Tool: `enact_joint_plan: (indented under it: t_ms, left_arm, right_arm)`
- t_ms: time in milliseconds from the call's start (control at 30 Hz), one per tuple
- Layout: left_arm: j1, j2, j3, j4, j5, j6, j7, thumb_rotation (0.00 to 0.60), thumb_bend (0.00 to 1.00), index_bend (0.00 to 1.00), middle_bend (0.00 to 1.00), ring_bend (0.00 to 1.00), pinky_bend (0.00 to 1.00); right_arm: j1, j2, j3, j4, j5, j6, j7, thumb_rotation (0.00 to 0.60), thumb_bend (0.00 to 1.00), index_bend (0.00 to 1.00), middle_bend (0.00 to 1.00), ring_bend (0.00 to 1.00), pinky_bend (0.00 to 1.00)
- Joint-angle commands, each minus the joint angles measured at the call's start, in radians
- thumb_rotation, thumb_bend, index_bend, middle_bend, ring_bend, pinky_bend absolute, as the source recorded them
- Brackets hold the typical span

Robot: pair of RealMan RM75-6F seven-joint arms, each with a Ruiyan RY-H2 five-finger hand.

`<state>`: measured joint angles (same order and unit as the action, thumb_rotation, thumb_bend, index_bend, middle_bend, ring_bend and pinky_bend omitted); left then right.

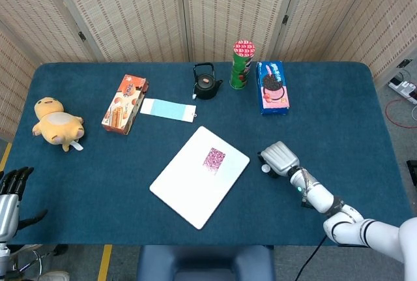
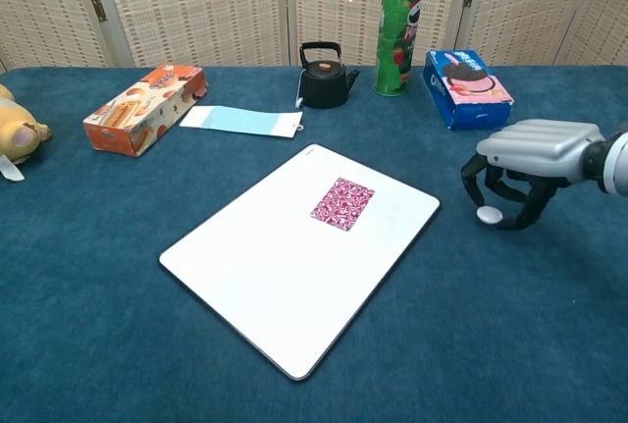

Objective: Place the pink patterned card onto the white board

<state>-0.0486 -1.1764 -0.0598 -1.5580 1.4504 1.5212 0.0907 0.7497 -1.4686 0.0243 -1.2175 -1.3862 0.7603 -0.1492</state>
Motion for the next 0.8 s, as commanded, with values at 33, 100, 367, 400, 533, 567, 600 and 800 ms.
enact_joint_plan:
  t_ms: [33, 100, 367, 400, 533, 567, 600, 800]
  left_arm:
    - [-0.001, 0.002, -0.001, -0.003, 0.002, 0.001, 0.002, 0.600, 0.16, 0.14, 0.16, 0.12, 0.05]
    - [-0.003, 0.003, -0.003, -0.006, 0.005, 0.003, 0.005, 0.600, 0.16, 0.14, 0.16, 0.12, 0.05]
    - [-0.002, 0.006, -0.002, -0.017, 0.005, 0.005, 0.014, 0.600, 0.15, 0.14, 0.16, 0.12, 0.05]
    - [-0.001, 0.007, -0.002, -0.018, 0.005, 0.006, 0.014, 0.600, 0.15, 0.13, 0.16, 0.12, 0.05]
    - [0.001, 0.010, -0.001, -0.018, 0.004, 0.009, 0.013, 0.600, 0.16, 0.13, 0.16, 0.12, 0.05]
    - [0.002, 0.009, -0.002, -0.017, 0.004, 0.010, 0.012, 0.600, 0.15, 0.13, 0.16, 0.12, 0.05]
    - [0.003, 0.009, -0.001, -0.016, 0.002, 0.010, 0.010, 0.600, 0.16, 0.13, 0.16, 0.12, 0.05]
    - [0.007, 0.005, 0.002, -0.006, -0.002, 0.008, 0.006, 0.600, 0.15, 0.13, 0.16, 0.12, 0.05]
  right_arm:
    - [0.017, 0.029, 0.021, -0.057, -0.008, 0.005, 0.010, 0.592, 0.32, 0.52, 0.81, 0.99, 0.80]
    - [0.037, 0.034, 0.037, -0.083, -0.002, -0.011, 0.004, 0.592, 0.32, 0.52, 0.81, 0.99, 0.80]
    - [0.134, -0.031, 0.104, -0.088, 0.061, -0.091, -0.059, 0.591, 0.32, 0.52, 0.81, 0.99, 0.80]
    - [0.145, -0.043, 0.110, -0.081, 0.071, -0.100, -0.068, 0.592, 0.32, 0.52, 0.81, 0.99, 0.80]
    - [0.196, -0.099, 0.133, -0.041, 0.125, -0.146, -0.112, 0.593, 0.32, 0.52, 0.81, 0.99, 0.80]
    - [0.205, -0.110, 0.138, -0.031, 0.136, -0.151, -0.120, 0.594, 0.32, 0.52, 0.81, 0.99, 0.80]
    - [0.217, -0.124, 0.143, -0.018, 0.152, -0.160, -0.130, 0.593, 0.32, 0.52, 0.81, 0.99, 0.80]
    - [0.266, -0.179, 0.151, 0.042, 0.225, -0.194, -0.183, 0.592, 0.32, 0.52, 0.81, 0.99, 0.80]
